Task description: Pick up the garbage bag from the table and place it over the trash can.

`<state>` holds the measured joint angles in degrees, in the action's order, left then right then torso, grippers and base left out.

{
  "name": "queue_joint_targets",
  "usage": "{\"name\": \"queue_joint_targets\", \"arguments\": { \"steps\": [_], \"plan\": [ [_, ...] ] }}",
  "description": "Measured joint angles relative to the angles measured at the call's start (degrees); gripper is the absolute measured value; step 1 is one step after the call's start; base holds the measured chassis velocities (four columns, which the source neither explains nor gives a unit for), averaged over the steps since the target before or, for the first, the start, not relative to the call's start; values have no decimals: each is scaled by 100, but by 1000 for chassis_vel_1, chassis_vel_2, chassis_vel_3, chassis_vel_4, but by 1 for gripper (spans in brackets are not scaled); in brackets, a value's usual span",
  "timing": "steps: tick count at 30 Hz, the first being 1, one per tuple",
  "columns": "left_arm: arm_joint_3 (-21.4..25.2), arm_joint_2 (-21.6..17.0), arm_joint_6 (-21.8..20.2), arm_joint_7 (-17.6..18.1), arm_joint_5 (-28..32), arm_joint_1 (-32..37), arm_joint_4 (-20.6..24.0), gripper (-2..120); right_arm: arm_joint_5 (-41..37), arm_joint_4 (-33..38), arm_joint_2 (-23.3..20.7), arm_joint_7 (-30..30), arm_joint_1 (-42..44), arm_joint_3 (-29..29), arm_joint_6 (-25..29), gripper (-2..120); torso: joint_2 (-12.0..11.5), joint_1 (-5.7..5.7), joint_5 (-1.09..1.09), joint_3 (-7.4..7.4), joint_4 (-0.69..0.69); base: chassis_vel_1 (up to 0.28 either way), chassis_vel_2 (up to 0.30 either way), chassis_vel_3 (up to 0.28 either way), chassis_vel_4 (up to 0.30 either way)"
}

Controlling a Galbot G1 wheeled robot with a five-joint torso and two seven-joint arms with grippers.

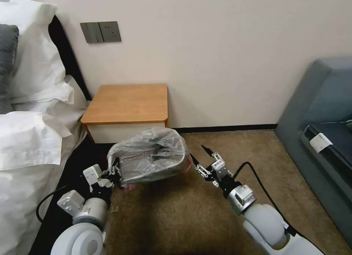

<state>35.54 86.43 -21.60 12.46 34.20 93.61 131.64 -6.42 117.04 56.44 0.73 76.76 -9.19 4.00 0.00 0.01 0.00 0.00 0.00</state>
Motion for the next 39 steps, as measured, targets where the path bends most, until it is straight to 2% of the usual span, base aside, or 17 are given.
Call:
{"name": "queue_joint_targets", "arguments": {
  "steps": [1,3,5,7,9,10,15,18,19,22,23,26,27,29,30,32,39],
  "plan": [
    [-20,-21,34,-39,-148,4,-36,7,-62,64,-5,0,-23,-20,45,79,0,0,0,0,0,0,0,0,0],
    [-27,-30,49,-57,-202,6,-49,7,-90,86,-6,-1,-38,-23,61,80,0,0,0,0,-1,0,0,0,0],
    [-73,-143,158,-206,-611,47,-115,7,-362,259,-39,-90,-234,-16,153,93,0,0,0,0,0,0,0,0,0],
    [-83,-197,187,-264,-720,67,-121,7,-467,345,-78,-179,-339,18,155,96,0,0,0,0,0,0,0,0,0],
    [-88,-261,231,-378,-874,87,-121,7,-609,467,-154,-278,-506,96,114,89,0,0,0,0,1,0,0,0,0],
    [-120,-320,301,-603,-1250,112,-121,7,-961,666,-365,-344,-892,422,-152,76,0,0,0,0,0,0,0,0,0],
    [-163,-361,379,-794,-1714,140,-108,7,-1313,746,-653,-367,-1457,955,-523,63,0,0,0,0,1,0,0,0,0],
    [-194,-411,530,-899,-2250,152,-157,7,-1726,771,-889,-361,-2146,1702,-1148,46,0,0,-1,0,0,0,0,0,0],
    [-194,-411,530,-899,-2250,152,-157,7,-1726,771,-889,-361,-2146,1702,-1148,46,0,0,-1,0,0,0,0,0,0],
    [-203,-418,610,-915,-2522,167,-201,7,-2030,745,-967,-334,-2843,2393,-1677,33,0,-1,0,0,1,0,0,0,0],
    [-203,-418,610,-915,-2522,167,-201,7,-2030,745,-967,-334,-2843,2393,-1677,33,0,-1,0,0,1,0,0,0,0],
    [-233,-389,628,-919,-2581,162,-203,7,-2268,602,-1032,-371,-3548,3010,-2195,18,0,-1,-1,0,1,0,0,0,0],
    [-233,-389,628,-919,-2581,162,-203,7,-2268,602,-1032,-371,-3548,3010,-2195,18,0,-1,-1,0,1,0,0,0,0],
    [-258,-364,628,-928,-2590,144,-203,7,-2288,388,-1055,-446,-4001,3483,-2392,8,0,-1,0,0,1,0,0,0,0],
    [-258,-364,628,-928,-2590,144,-203,7,-2288,388,-1055,-446,-4001,3483,-2392,8,0,-1,0,0,1,0,0,0,0],
    [-275,-351,626,-934,-2624,139,-203,7,-2291,186,-1045,-482,-4305,3901,-2508,0,0,-1,0,0,0,0,0,0,0],
    [-295,-318,616,-945,-2715,147,-221,7,-2124,-386,-764,-580,-4716,4464,-2623,0,0,-1,0,0,0,0,0,0,0]
  ]
}}
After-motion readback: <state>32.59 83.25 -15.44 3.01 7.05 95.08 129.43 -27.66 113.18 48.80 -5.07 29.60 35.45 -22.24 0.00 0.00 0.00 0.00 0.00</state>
